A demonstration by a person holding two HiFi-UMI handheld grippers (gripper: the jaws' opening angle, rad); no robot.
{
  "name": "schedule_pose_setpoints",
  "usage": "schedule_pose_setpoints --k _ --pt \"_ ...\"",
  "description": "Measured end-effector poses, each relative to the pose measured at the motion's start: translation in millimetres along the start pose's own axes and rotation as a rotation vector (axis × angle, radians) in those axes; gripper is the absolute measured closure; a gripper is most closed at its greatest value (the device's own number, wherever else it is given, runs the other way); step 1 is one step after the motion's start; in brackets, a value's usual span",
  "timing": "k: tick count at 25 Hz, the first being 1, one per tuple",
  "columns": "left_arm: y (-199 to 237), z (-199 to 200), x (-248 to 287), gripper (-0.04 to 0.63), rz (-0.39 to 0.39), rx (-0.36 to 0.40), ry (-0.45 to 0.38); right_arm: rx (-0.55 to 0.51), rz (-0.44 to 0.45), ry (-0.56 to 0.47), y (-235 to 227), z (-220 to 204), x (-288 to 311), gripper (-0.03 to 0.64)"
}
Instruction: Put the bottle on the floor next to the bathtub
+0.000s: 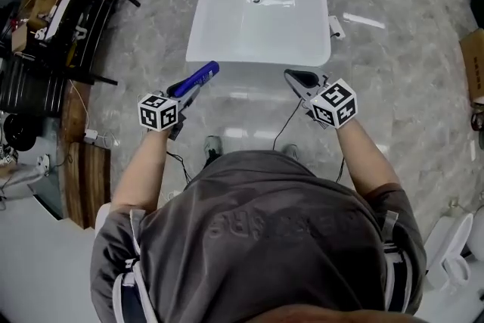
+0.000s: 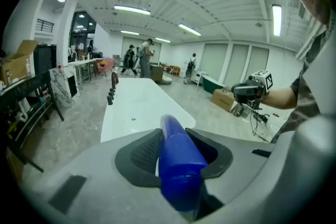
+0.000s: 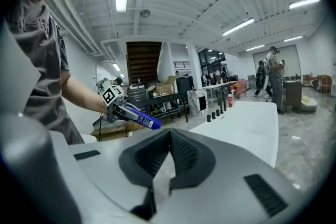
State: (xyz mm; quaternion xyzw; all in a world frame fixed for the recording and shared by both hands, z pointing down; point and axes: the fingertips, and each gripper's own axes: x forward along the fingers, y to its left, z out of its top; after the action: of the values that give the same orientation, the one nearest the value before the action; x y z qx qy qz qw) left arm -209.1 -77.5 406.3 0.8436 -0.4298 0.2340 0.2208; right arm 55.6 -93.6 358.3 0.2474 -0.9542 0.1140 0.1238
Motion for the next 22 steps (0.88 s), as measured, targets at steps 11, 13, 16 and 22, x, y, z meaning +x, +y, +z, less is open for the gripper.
schedule_pose_setpoints --k 11,13,16,22 --pt "155.4 -166.4 75.1 0.454 -0.065 0.089 0.327 0.137 -0.100 0.103 14.2 -86.7 165.4 0.624" --pt "183.8 -201.7 92.5 0.454 -0.067 0.117 0.395 0.117 -0.111 0.136 13.2 -107.9 202.9 0.624" --pt "216.9 -254.7 122.3 0.454 -0.084 0.184 0.483 0.095 -0.100 0.177 11.9 -145.1 255.9 0.624" --pt "252.6 -367.8 196.9 0.454 -0.137 0.314 0.630 0.092 -0.081 0.252 -5.0 -245.4 335.3 0.624"
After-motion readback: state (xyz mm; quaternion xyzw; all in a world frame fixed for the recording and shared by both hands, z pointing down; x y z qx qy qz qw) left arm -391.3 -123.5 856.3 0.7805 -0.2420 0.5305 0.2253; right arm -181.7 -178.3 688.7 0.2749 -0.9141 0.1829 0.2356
